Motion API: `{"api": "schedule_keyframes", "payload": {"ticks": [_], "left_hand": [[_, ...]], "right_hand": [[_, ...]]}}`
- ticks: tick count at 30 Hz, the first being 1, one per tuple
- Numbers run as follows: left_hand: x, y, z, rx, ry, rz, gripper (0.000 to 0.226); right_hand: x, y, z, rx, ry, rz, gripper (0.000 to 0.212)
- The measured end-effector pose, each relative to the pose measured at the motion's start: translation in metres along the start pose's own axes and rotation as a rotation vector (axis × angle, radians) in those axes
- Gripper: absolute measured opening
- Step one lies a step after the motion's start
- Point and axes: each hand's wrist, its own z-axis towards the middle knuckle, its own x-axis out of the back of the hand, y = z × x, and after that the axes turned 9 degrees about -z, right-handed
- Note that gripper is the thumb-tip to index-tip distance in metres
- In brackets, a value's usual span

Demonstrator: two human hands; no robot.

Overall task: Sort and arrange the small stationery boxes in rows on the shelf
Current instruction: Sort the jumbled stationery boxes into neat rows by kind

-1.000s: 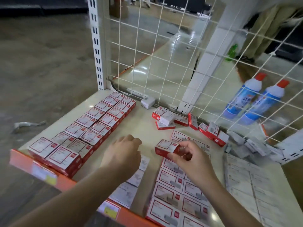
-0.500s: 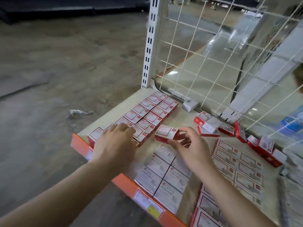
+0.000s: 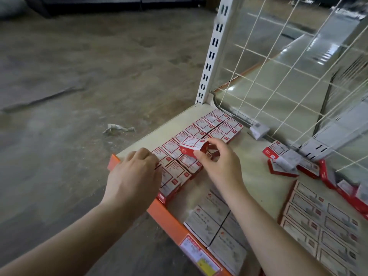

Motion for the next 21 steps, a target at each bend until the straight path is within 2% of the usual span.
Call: {"api": "schedule_keyframes", "payload": {"ticks": [4, 11, 14, 19, 21], "left_hand": [[-0.003, -0.001, 0.002, -0.006, 0.0, 0.036, 0.031], [-0.003, -0.004, 0.002, -0.011, -0.001, 0.023, 0.031], [-0.006, -0.007, 0.0, -0.007, 0.033, -0.038, 0.029], [-0.009, -0.012, -0.004, -0.106, 0.122, -0.098, 0.005], [-0.011, -0.014, -0.004, -0.127, 0.142, -0.104, 0.005]], "right_hand": [[-0.013, -0.007, 0.004, 0.044, 0.018, 0.016, 0.045], [-0.023, -0.014, 0.009, 0.009, -0.139, 0.062, 0.047], [-0.022, -0.014, 0.012, 0.022, -0.166, 0.101, 0.037], [-0.027, -0.02, 0.014, 0.077, -0.209, 0.064, 0.034], [-0.03, -0.023, 0.014, 0.098, -0.236, 0.064, 0.033]]}}
